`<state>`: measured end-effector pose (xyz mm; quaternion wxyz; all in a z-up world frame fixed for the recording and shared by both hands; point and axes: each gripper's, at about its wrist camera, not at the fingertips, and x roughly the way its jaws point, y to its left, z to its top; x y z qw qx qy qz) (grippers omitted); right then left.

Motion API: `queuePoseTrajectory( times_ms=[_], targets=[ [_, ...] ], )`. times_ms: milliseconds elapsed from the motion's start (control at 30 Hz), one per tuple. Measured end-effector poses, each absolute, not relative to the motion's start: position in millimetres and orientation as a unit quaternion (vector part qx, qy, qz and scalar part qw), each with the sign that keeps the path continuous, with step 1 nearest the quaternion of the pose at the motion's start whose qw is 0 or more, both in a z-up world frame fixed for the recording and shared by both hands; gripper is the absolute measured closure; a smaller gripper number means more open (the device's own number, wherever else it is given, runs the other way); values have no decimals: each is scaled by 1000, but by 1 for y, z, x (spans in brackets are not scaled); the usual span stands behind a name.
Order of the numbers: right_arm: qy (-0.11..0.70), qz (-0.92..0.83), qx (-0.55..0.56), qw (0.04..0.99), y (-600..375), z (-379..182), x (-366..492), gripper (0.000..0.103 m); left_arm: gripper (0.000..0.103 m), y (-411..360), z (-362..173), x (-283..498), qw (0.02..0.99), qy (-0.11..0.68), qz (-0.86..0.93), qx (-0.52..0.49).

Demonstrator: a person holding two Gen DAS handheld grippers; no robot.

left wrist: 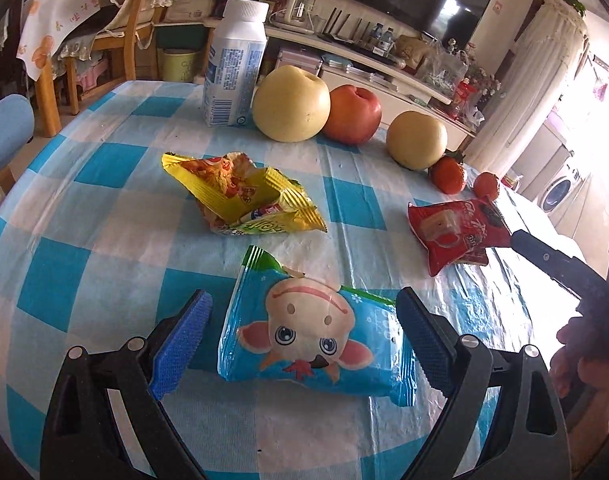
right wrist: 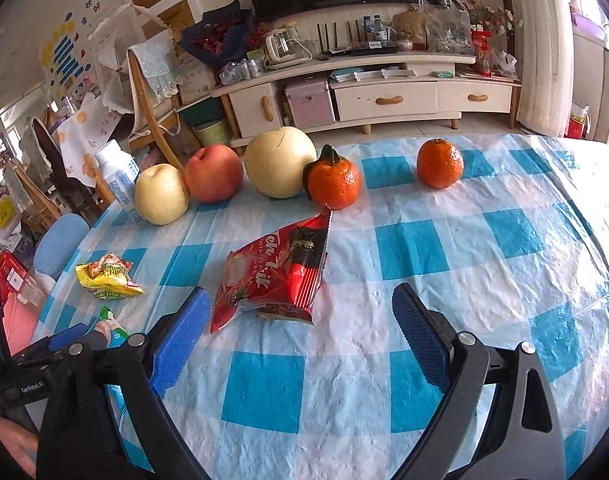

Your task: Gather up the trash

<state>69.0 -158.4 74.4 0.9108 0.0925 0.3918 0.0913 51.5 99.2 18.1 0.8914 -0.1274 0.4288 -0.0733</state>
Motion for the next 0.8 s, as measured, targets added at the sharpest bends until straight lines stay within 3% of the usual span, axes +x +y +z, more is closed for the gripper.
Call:
queuePoseTrajectory(
  times_ms=[167,267,333,533,700,800],
  targets=[
    [384,114,125,908,-157,69,81,13,11,95,11,61,888,442,-56,-112],
    [376,136,135,907,-153,70,84,25,11,89,10,63,890,445,-53,-87],
    [378,150,140,903,-152,69,85,44,11,87,10,63,889,447,-57,-75],
    [372,181,137,900,-146,76,82,77,10,97,11,59,884,457,-58,-76],
    [377,207,115,896,-129,80,75,79,12,99,13,52,887,452,-71,-67],
    [380,227,101,891,-117,83,68,80,19,91,14,48,886,450,-99,-57]
  ],
)
